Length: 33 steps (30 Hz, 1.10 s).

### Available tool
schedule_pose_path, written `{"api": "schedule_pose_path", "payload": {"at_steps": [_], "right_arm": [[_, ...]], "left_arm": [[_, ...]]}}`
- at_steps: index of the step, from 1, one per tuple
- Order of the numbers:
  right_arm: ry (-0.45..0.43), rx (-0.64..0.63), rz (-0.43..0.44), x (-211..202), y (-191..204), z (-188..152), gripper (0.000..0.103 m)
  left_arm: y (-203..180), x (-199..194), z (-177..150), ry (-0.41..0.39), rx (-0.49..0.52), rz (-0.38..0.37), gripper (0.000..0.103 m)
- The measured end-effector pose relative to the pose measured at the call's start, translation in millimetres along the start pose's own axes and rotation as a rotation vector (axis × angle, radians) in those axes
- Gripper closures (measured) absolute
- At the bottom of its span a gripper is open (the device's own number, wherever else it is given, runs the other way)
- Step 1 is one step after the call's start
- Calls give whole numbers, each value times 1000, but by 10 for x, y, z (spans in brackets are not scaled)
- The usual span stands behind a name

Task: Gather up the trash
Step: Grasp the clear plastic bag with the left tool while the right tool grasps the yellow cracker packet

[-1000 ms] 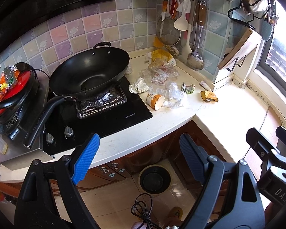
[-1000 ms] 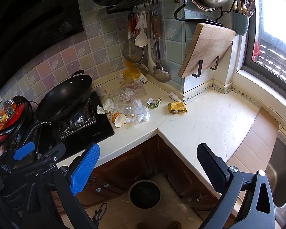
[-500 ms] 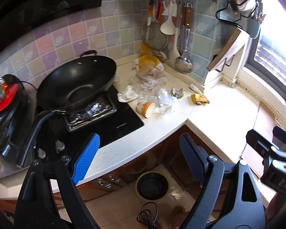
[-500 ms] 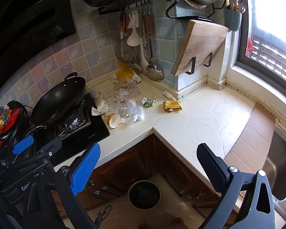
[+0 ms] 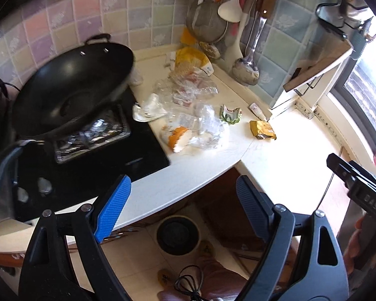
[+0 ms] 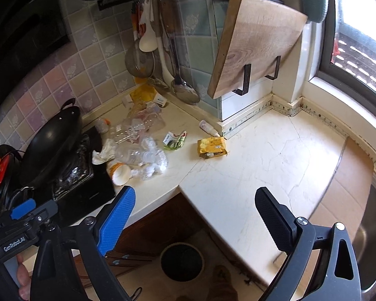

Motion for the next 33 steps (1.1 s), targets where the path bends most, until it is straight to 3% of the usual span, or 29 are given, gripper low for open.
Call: {"api": "schedule_pose_path", "payload": {"at_steps": [8,10,14,21,22,25,33], "right_arm": [[65,-52,36,1185,-377,868,5],[72,-65,37,1535,-457,1034,5],[82,-93,43,2154,-456,1220,5],[99,-166,17,2979,-318,1464,5],[107,-171,17,3082,-297,1481,7],[158,-180,24,3345,-226,1494,29],[161,-189,28,3642,-168,1523,35]], "left_arm": [[-399,1052,623,111,-59,-55,19],[-496,1308,718,119,-70,-61,23],[-651,1807,875,152,-89,-50,35],[-732,2334,965,213,-125,-17,36],[-732,2397,982,220,-131,-12,36],[-717,2537,1019,242,-147,-15,46],[-757,2794,1080,258,-155,4,65]]}}
Point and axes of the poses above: each gripper's, at about its wrist camera, not at the fingertips, and x roughly the way its jaws point, y to its left, z to its top, the point moved 3 cm from there along x, roughly the way its jaws point, and after that the axes turned 13 degrees about y, right-handed, at the moved point
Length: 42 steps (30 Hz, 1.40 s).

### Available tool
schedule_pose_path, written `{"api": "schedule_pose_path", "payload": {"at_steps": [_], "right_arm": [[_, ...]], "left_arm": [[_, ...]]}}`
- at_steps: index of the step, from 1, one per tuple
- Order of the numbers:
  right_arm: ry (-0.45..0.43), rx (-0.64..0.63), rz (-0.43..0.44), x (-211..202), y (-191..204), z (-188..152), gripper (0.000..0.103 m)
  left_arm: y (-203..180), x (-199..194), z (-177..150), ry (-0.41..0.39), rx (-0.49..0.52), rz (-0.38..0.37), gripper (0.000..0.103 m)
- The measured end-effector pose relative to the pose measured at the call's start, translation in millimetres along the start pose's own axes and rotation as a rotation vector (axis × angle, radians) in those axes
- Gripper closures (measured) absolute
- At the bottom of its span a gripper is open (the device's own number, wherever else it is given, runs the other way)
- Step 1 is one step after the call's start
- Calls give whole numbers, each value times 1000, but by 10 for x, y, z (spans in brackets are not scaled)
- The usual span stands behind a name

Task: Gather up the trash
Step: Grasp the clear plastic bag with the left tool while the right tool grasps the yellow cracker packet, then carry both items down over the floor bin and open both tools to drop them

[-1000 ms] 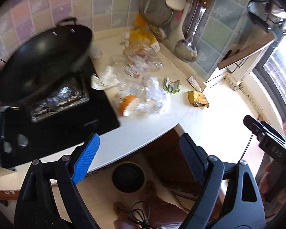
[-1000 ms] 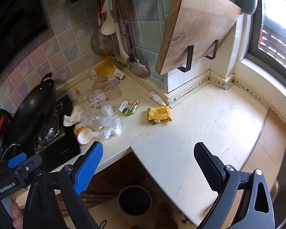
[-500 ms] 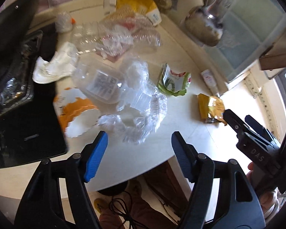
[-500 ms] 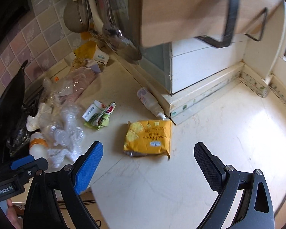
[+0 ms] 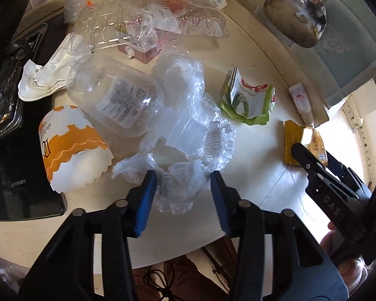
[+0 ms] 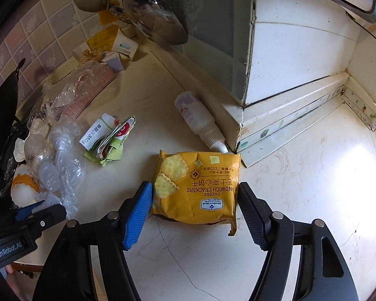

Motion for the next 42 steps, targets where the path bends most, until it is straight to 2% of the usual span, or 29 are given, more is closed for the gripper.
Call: {"api": "schedule_pose_path", "payload": {"at_steps": [3,4,6,7,8,11,13,17,24,29,37,42], "right_arm": [[-6,-20,-3,56,37,7,38],[-11,-29,-5,76,54,6,43],[-22,-55,-11,119,113,15,58],[-24,-64,-10,133,154,14,79],[-24,-68,-16,160,185,24,86],[-20,-59,-5,177,220,86,89],[-4,-30,41,147,197,64,93],[-1,7,92,-144,-22,-118,94],[-5,20,133,-542,-162,-398,94],[-23,-19,167,-840,-123,-613,94],[-59,-94,242,-1380,311,-1018,94],[-79,-130,252,-1590,754,-1426,94]], "left_arm": [[-47,29,2,1,10,26,75],[-46,38,2,-1,11,30,81],[-38,55,-4,-2,9,33,87],[-32,51,-4,-4,10,35,90],[-31,55,-14,-6,11,38,92],[31,-32,-98,-12,11,47,95],[26,-79,-139,-22,5,42,96],[46,-296,-208,-58,4,21,96],[168,-852,-434,-132,-21,-28,97],[276,-1321,-679,-188,-11,-42,97],[501,-1705,-1228,-231,28,-37,97],[675,-1771,-1681,-262,65,11,97]]}}
Point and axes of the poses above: each gripper's, at about its wrist camera, not at the fingertips, and x roughly the way its jaws point, y to its left, z to its top, the point moved 3 cm from there along x, roughly the way its jaws point, and after that the axes turned 13 degrees about y, right-handed, at the moved point
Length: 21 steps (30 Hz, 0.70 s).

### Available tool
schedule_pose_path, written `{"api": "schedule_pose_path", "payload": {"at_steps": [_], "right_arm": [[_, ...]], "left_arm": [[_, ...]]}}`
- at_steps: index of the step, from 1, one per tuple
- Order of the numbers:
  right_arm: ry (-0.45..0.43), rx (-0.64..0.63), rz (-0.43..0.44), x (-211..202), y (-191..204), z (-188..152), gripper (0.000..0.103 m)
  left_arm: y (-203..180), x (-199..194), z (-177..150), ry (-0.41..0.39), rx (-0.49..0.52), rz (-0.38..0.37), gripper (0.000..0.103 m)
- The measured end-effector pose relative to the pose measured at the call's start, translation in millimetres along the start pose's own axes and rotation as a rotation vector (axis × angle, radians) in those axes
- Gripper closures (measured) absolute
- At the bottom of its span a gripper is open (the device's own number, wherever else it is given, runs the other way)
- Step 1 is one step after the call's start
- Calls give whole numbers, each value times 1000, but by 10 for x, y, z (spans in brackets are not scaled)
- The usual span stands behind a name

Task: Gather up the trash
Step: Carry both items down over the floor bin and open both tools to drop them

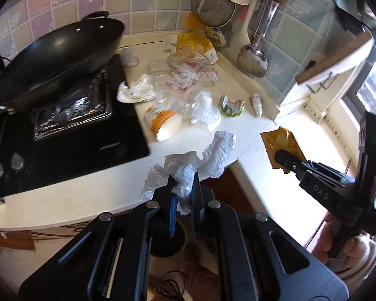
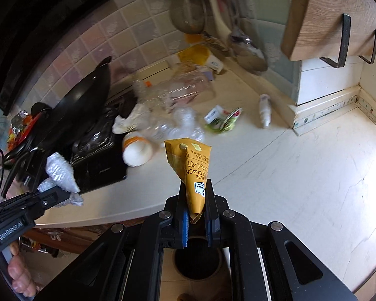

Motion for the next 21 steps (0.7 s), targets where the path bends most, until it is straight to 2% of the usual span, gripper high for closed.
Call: {"api": "schedule_pose_path", "payload": {"at_steps": [5,11,17,21], "right_arm": [[37,-24,-9,142,462,-570,94],[101,1,-28,487,759,-1342,93],[234,69,-19,1070,737,-2143,93],[322,94,-35,1539,650,-2605,93]], "left_arm": [[241,-27,-506,2,12,13,97],[554,305,-1164,89,39,6,97],[765,957,-1716,187,27,-8,97],[888,1600,-2055,254,-14,-29,97]]}}
Point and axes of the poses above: each gripper's, at about its wrist camera, not at the fingertips, and x roughly the way its jaws point, y to its left, z to its top, the point moved 3 cm from there along x, roughly the way its jaws point, and after that the axes turned 13 degrees about y, right-handed, at the moved point
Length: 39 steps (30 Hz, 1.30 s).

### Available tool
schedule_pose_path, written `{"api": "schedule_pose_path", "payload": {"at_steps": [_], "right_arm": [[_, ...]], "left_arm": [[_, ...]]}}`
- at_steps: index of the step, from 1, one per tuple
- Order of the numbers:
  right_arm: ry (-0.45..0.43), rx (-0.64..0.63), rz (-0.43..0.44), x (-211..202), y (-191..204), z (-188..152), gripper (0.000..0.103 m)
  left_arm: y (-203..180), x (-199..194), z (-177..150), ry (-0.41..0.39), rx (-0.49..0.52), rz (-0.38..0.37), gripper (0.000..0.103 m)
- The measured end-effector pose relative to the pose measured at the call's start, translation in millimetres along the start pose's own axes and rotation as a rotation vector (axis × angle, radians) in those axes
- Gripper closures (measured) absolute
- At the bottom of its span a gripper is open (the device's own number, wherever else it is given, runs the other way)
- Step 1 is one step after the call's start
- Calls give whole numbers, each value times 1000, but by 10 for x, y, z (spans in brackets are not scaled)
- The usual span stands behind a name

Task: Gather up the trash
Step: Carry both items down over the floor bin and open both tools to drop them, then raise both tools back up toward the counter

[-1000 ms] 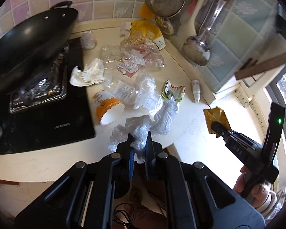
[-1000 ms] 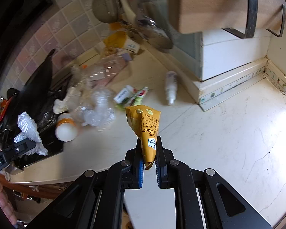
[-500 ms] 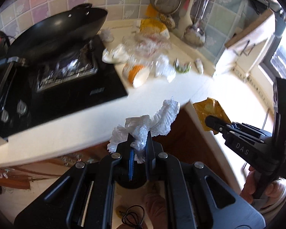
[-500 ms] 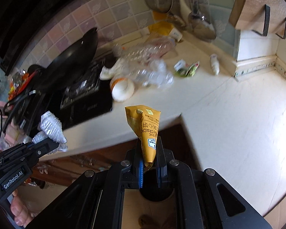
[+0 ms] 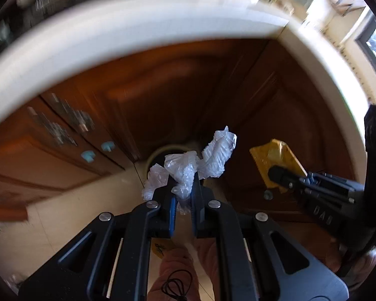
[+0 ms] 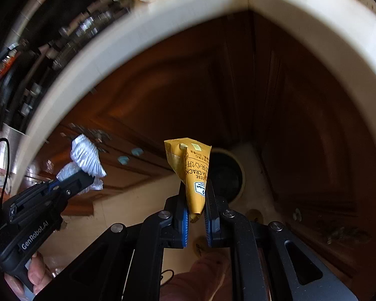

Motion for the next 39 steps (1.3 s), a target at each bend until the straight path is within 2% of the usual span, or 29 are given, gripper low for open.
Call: {"api": "schedule_pose_path", "payload": {"at_steps": [7,12,18,21,23,26,27,31,34,39], "right_arm": [[118,-5,1,1270,-205,-311,93],[171,-27,9,2264,-339,-350,92],[255,-53,-10,3385,-430,-359,92],[299,-65,-16,3798,-463,-321,69],[304,-58,-25,3951,-524,-279,55],[302,-42,-10,4066,-579,-270,43],[295,-43,-4,4053,-588,-300,42],[281,-72,0,3954,-545,-408,36],[280,-97,-6,3858,-480,-462,35],[279,-75,6,3497,-381,-500,35]], "left_arm": [[141,1501,-88,109,-54,-19,96],[207,2540,-140,157,-62,-4,96],[300,3453,-165,194,-21,43,96],[388,3865,-145,257,-11,50,83],[528,4074,-136,302,-34,39,63],[681,4218,-153,322,-86,-9,39],[711,4226,-156,316,-92,-9,37],[779,4136,-157,304,-80,4,36],[837,4046,-129,297,-89,4,36],[805,3594,-106,270,-92,23,36]]}}
Point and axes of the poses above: each gripper's, at about its wrist camera, not at the fingertips, and x roughly the way its jaws point, y to its left, z to its top, the point moved 3 cm from there along x, roughly the way its jaws point, and after that the axes turned 13 degrees about y, right-handed, at the moved point
